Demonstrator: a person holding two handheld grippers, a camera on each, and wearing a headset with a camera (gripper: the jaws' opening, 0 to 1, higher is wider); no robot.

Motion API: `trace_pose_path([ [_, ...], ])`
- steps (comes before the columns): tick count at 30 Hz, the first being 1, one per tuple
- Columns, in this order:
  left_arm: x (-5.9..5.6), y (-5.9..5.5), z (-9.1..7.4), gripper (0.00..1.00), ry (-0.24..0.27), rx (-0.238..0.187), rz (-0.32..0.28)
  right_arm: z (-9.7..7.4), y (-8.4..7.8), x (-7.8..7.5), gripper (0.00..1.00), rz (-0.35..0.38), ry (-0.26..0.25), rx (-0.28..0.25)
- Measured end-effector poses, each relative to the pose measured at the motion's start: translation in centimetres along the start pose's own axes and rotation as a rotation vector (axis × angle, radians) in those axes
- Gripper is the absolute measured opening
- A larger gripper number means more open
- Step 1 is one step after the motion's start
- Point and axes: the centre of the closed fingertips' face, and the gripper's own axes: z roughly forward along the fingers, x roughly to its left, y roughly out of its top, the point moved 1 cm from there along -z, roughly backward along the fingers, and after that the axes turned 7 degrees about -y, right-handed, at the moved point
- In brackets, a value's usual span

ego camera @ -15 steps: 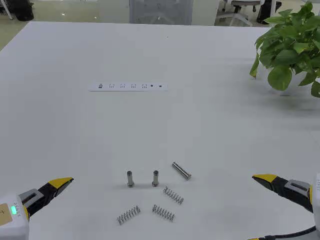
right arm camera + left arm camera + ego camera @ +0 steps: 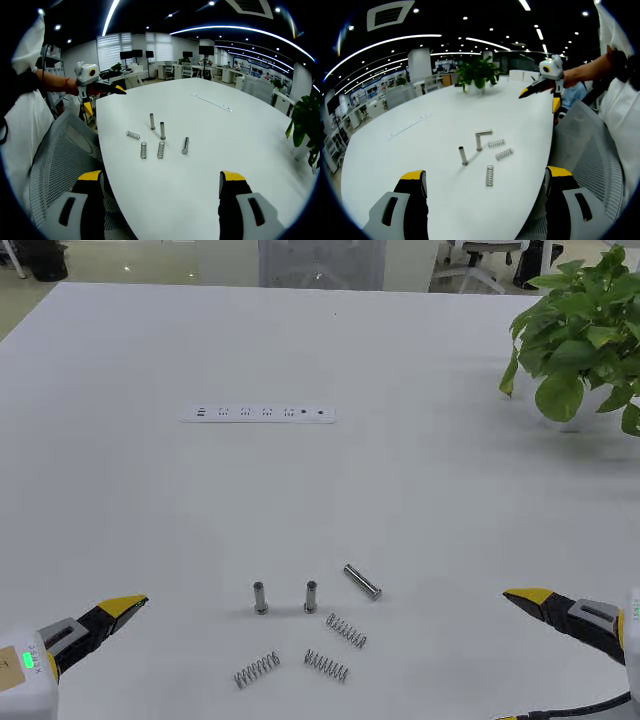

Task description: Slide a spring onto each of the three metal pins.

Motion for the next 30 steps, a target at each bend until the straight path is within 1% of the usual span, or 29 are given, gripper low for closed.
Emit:
trace_pose_path([
  [25, -0.27, 0.01, 0.03, 1.00, -0.012, -0.009, -0.007, 0.08, -0.12, 0.29, 0.96, -0.005, 0.014, 0.016],
  [30, -0.28, -0.03, 0.07, 1.00, -0.015, -0.012, -0.010, 0.14, 0.01, 0.09, 0.95, -0.012, 0.018, 0.022],
])
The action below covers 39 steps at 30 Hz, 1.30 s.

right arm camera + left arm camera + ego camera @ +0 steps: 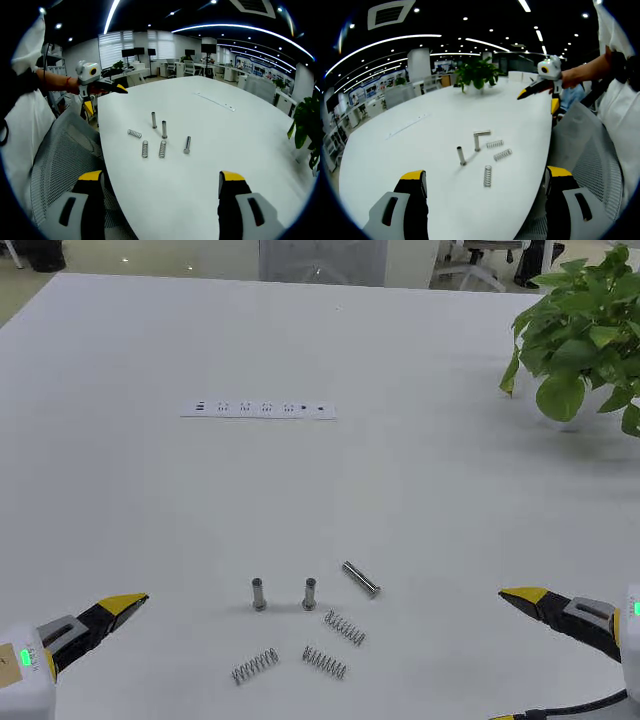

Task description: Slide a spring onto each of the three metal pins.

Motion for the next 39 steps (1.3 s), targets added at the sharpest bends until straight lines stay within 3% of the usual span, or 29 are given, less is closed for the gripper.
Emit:
trace_pose_path([
  [22, 0.7, 0.0, 0.3, 1.00, -0.001, -0.018, -0.021, 2.4, 2.8, -1.2, 0.90, -0.023, 0.038, 0.009],
  [39, 1.0, 0.2, 1.1, 1.00, -0.016, -0.026, -0.032, 5.6, 5.0, -2.7, 0.72, 0.033, 0.017, 0.012],
])
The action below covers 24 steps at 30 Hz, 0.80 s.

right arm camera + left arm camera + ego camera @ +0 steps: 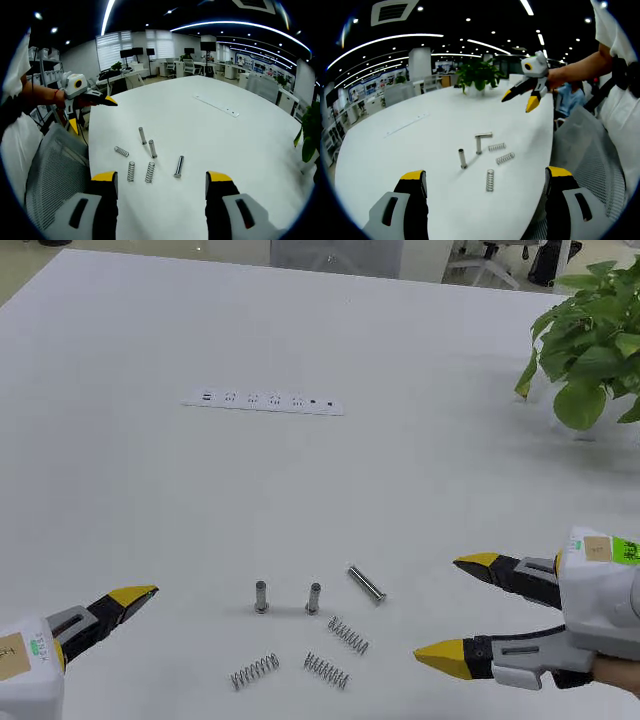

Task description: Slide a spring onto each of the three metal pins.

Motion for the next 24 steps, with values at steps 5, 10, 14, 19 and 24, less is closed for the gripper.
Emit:
trace_pose_path([
  [5, 0.1, 0.0, 0.1, 1.00, 0.000, -0.007, -0.006, 1.0, 0.4, -0.5, 0.69, 0.015, -0.003, 0.016],
  [10, 0.1, 0.0, 0.2, 1.00, 0.003, -0.015, -0.008, 2.0, 0.8, -0.7, 0.66, 0.004, -0.002, 0.034],
  [14, 0.1, 0.0, 0.2, 1.00, 0.005, -0.019, -0.014, 3.0, 1.1, -0.9, 0.64, 0.007, 0.002, 0.047],
  [19, 0.1, 0.0, 0.3, 1.00, 0.004, -0.025, -0.021, 4.1, 0.8, -1.5, 0.56, 0.022, -0.015, 0.106],
  [24, 0.2, 0.0, 0.5, 1.00, 0.002, -0.032, -0.030, 5.3, 0.4, -2.4, 0.47, 0.060, -0.025, 0.142],
])
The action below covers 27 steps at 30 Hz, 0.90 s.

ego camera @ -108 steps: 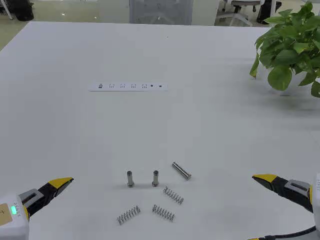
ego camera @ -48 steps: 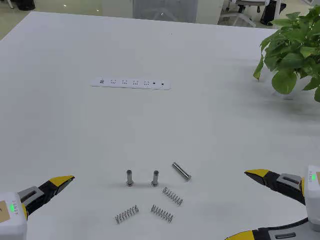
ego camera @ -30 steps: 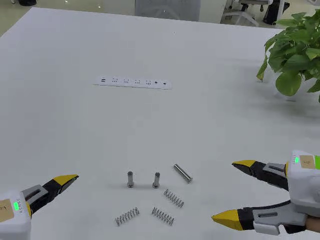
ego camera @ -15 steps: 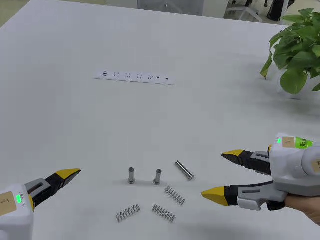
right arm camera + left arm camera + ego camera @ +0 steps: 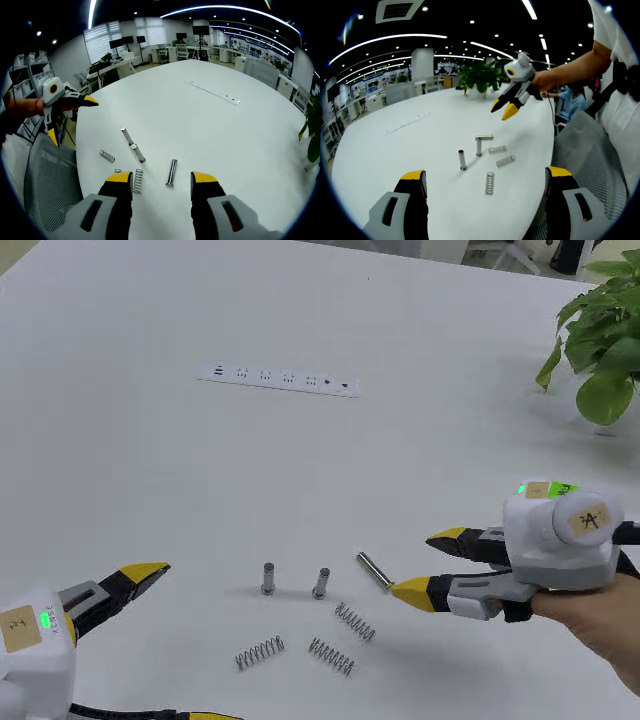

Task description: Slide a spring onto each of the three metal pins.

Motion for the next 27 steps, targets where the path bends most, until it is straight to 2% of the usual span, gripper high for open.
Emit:
trace_pose_path([
  [8, 0.0, 0.3, 0.3, 0.99, -0.005, -0.012, -0.012, 1.9, 0.1, -0.1, 0.38, 0.026, -0.012, 0.052],
  [11, 0.1, 0.3, 0.4, 0.98, -0.007, -0.016, -0.017, 3.0, 0.2, -0.7, 0.34, 0.025, -0.016, 0.073],
  [17, 0.0, 0.2, 0.7, 0.98, -0.015, -0.021, -0.028, 4.9, -0.1, -1.0, 0.30, 0.011, -0.029, 0.150],
  [23, 0.3, 0.3, 0.8, 0.98, -0.016, -0.027, -0.034, 6.4, -0.3, -0.6, 0.27, -0.008, -0.023, 0.203],
  [27, 0.5, 0.2, 0.9, 0.98, -0.017, -0.030, -0.038, 7.5, -0.7, -1.2, 0.25, -0.004, -0.033, 0.233],
])
